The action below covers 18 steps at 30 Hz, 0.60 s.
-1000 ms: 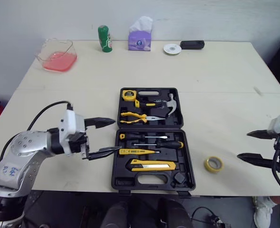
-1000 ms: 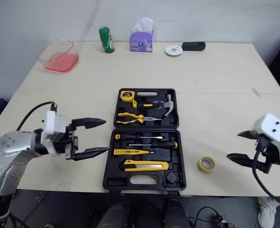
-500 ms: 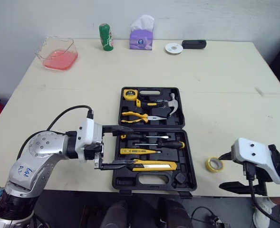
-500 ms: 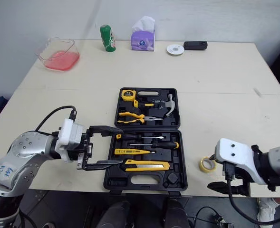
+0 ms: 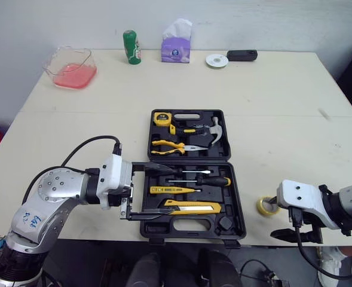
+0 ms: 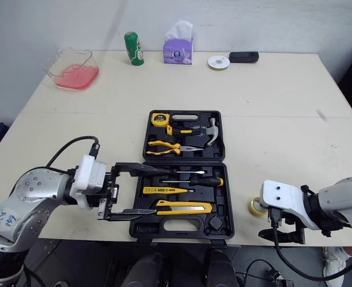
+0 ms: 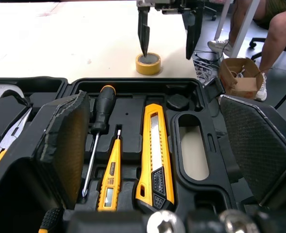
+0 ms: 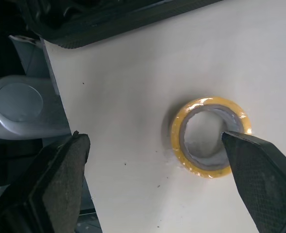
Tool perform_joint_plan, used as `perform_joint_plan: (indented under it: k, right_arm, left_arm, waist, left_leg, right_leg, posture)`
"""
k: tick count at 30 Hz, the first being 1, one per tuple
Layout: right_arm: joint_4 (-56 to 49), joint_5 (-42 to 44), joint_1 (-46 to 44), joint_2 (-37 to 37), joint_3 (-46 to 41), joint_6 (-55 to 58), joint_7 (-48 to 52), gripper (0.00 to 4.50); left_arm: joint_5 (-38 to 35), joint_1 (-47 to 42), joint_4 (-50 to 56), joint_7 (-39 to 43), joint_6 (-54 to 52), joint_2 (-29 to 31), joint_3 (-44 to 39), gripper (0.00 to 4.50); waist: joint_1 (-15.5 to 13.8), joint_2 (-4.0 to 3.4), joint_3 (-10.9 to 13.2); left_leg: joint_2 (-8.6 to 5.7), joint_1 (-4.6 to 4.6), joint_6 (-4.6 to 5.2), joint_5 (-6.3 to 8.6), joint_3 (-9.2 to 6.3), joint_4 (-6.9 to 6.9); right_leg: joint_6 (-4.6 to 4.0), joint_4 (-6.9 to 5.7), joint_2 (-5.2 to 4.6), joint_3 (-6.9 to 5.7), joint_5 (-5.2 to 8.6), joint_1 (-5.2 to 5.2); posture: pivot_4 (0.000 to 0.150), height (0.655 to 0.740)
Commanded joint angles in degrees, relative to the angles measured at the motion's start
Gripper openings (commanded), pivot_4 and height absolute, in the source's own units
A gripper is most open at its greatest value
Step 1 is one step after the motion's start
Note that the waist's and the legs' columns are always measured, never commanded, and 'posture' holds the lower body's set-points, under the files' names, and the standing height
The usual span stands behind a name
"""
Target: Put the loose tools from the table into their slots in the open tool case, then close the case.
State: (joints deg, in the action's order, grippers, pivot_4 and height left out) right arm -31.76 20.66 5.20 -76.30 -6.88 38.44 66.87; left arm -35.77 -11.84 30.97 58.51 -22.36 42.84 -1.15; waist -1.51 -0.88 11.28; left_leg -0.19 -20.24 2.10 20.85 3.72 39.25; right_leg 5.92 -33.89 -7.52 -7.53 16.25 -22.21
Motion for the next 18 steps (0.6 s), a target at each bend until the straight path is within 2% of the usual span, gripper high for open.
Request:
perform_joint_plan:
  k: [1, 7, 8, 11, 16, 17, 18]
  right_arm:
    - [0.8, -1.5, -2.0, 0.3, 2.6, -1.4, 0.3, 4.5]
    - [1.9, -3.1, -4.9, 1.0, 6.4, -1.6, -0.6, 4.5]
    - [2.0, -3.2, -5.0, 0.9, 6.7, -1.6, -0.5, 4.24]
    - [2.8, -4.7, -5.8, 0.9, 8.2, -2.5, -0.7, 3.21]
    - [3.4, -5.6, -6.8, 1.2, 9.0, -3.5, -0.6, 0.49]
    - [3.5, -5.7, -7.0, 1.2, 9.2, -3.7, -0.4, 0.09]
    - [3.6, -5.9, -7.4, 1.2, 9.3, -4.1, -0.2, 0.09]
  left_arm:
    - [-0.3, 0.3, 2.2, -0.4, 0.2, 0.3, -0.8, 4.46]
    - [0.1, 0.3, 2.0, -0.4, 0.4, 0.4, -0.9, 4.46]
    - [0.1, 0.3, 2.1, -0.5, 0.4, 0.4, -0.9, 4.49]
    - [0.3, 0.1, 2.0, -0.7, 0.6, 0.2, -0.8, 4.5]
    - [0.5, 0.1, 1.9, -0.7, 0.8, 0.2, -0.8, 4.5]
    - [0.5, 0.1, 1.8, -0.7, 0.8, 0.2, -0.9, 4.5]
    - [0.2, 0.1, 1.9, -0.6, 0.8, 0.1, -0.9, 4.5]
  waist:
    - [0.0, 0.0, 0.0]
    - [0.0, 0.01, 0.0]
    - [0.0, 0.01, 0.0]
    - [0.0, 0.0, 0.0]
    - [0.0, 0.02, 0.0]
    - [0.0, 0.05, 0.0]
    - [0.0, 0.05, 0.0]
  left_leg:
    - [-0.01, 0.0, 0.0, 0.0, 0.01, 0.0]
    - [-0.02, -0.02, 0.01, -0.01, 0.0, 0.01]
    - [-0.02, -0.02, 0.02, -0.01, 0.01, 0.02]
    - [-0.02, -0.02, 0.01, -0.02, 0.0, 0.02]
    - [-0.02, -0.02, 0.01, -0.02, 0.01, 0.02]
    - [-0.02, -0.02, 0.01, -0.02, 0.01, 0.02]
    - [-0.02, -0.02, 0.01, -0.02, 0.0, 0.02]
  right_leg:
    - [0.0, 0.0, 0.0, 0.0, 0.0, 0.0]
    - [0.0, -0.04, 0.01, -0.02, 0.0, -0.02]
    - [0.0, -0.05, 0.01, -0.02, 0.0, -0.02]
    - [0.0, -0.06, 0.01, -0.01, 0.0, -0.03]
    - [0.0, -0.09, 0.02, -0.01, 0.0, -0.03]
    - [0.0, -0.09, 0.02, -0.02, 0.0, -0.03]
    - [0.0, -0.09, 0.02, -0.02, 0.0, -0.03]
  posture:
    - [0.15, 0.74]
    - [0.15, 0.74]
    - [0.15, 0.74]
    - [0.15, 0.74]
    - [0.15, 0.74]
    - [0.15, 0.74]
    - [0.15, 0.74]
